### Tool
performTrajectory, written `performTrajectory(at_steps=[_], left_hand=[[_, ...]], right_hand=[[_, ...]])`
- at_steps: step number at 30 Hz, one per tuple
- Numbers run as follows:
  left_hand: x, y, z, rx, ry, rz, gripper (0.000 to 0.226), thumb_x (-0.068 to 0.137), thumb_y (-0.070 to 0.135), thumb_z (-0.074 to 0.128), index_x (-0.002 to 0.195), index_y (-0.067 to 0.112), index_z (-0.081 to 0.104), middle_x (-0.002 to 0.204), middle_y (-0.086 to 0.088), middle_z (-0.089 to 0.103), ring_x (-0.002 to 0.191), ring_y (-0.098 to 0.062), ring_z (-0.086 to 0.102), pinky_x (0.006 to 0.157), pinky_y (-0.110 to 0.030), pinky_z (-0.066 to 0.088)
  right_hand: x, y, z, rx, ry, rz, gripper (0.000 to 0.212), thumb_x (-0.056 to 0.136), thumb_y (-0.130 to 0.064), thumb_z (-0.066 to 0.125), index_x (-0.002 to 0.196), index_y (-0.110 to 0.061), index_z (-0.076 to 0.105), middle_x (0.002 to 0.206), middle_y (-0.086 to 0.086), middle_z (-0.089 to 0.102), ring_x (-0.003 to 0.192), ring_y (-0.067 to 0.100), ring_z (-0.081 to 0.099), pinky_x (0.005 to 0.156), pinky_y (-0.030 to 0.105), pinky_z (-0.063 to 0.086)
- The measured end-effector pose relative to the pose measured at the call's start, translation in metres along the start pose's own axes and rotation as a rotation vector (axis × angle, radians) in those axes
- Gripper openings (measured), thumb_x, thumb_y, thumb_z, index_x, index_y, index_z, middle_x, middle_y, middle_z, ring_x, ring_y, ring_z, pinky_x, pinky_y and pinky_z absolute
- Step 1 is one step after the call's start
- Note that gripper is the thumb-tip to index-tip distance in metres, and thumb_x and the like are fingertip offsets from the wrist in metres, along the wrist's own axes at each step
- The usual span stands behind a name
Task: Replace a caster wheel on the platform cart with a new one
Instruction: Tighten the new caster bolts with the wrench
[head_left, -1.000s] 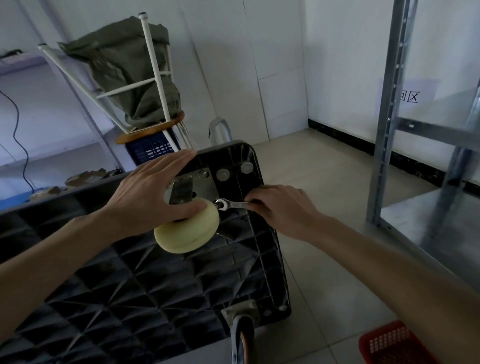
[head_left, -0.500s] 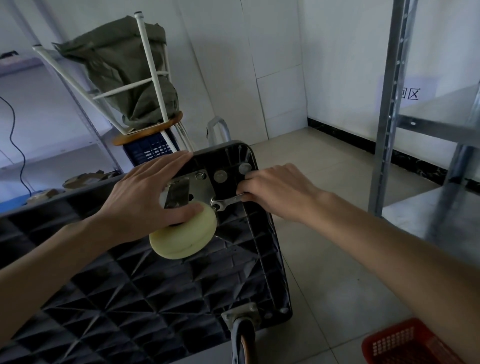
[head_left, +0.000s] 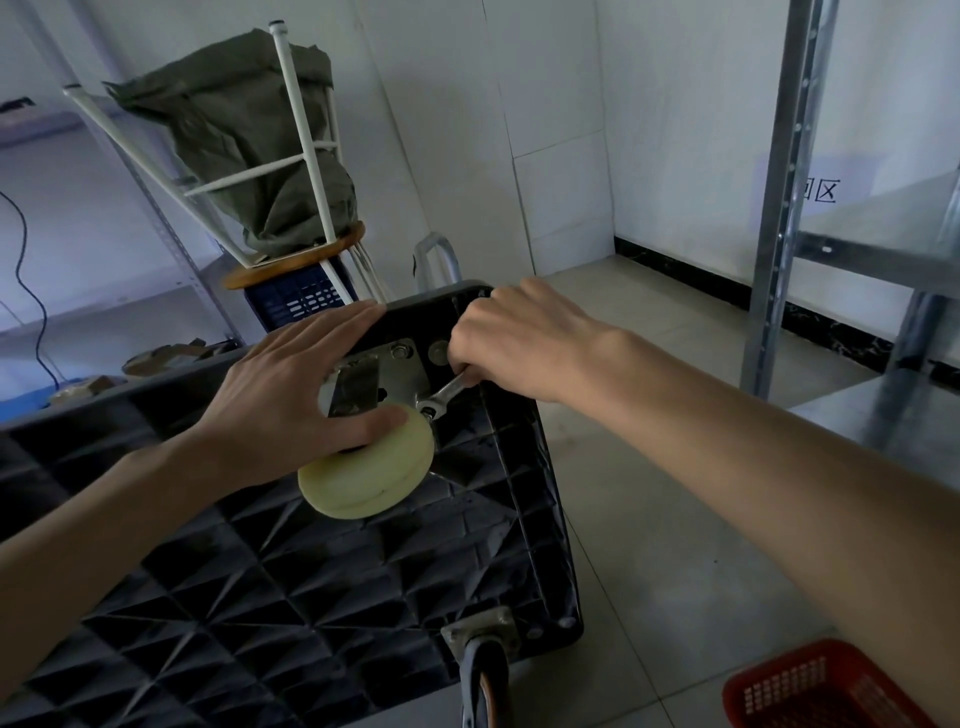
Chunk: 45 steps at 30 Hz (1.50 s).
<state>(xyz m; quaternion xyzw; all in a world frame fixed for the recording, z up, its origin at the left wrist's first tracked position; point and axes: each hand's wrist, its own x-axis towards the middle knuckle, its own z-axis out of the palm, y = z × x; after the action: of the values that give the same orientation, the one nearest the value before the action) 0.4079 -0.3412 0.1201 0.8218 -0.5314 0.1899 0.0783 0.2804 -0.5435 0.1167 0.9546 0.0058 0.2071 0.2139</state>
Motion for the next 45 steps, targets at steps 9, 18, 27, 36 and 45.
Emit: performTrajectory(at_steps=[9,18,27,36,45], left_hand=[[-0.001,0.002,-0.001,0.013,-0.002,-0.008,0.101,0.068,0.091,0.037,0.156,0.046,0.017,0.146,0.036,0.016,0.143,-0.011,0.028,0.108,-0.034,0.026],[-0.001,0.002,-0.001,0.001,-0.008,-0.017,0.101,0.067,0.091,0.036,0.156,0.046,0.017,0.151,0.033,0.020,0.145,-0.013,0.030,0.110,-0.042,0.031],[0.000,0.006,-0.002,-0.003,-0.019,-0.043,0.103,0.065,0.091,0.036,0.156,0.046,0.018,0.150,0.035,0.016,0.145,-0.013,0.028,0.110,-0.042,0.031],[-0.001,0.007,-0.004,-0.005,-0.029,-0.063,0.104,0.065,0.091,0.036,0.156,0.045,0.019,0.147,0.035,0.016,0.145,-0.014,0.029,0.110,-0.044,0.032],[-0.001,0.002,0.000,-0.007,-0.029,-0.069,0.104,0.066,0.093,0.034,0.156,0.046,0.017,0.161,0.023,0.023,0.146,-0.015,0.029,0.112,-0.045,0.030]], right_hand=[[-0.033,-0.005,0.045,0.413,0.008,0.163,0.021,0.102,-0.039,0.056,0.111,-0.032,0.073,0.104,-0.002,0.071,0.097,0.025,0.067,0.074,0.035,0.044],[-0.047,-0.035,0.103,0.661,0.149,0.386,0.024,0.102,-0.048,0.050,0.107,-0.035,0.070,0.092,-0.009,0.067,0.084,0.022,0.064,0.066,0.032,0.043],[-0.056,-0.082,0.133,1.053,0.322,0.618,0.025,0.100,-0.041,0.056,0.079,-0.034,0.068,0.060,-0.010,0.060,0.054,0.009,0.056,0.052,0.033,0.048],[-0.058,-0.083,0.125,1.049,0.279,0.591,0.026,0.101,-0.038,0.055,0.079,-0.027,0.063,0.061,-0.010,0.055,0.055,0.010,0.052,0.049,0.029,0.040],[-0.063,-0.079,0.119,1.034,0.237,0.544,0.021,0.101,-0.038,0.055,0.094,-0.025,0.070,0.068,-0.008,0.061,0.056,0.011,0.055,0.051,0.031,0.042]])
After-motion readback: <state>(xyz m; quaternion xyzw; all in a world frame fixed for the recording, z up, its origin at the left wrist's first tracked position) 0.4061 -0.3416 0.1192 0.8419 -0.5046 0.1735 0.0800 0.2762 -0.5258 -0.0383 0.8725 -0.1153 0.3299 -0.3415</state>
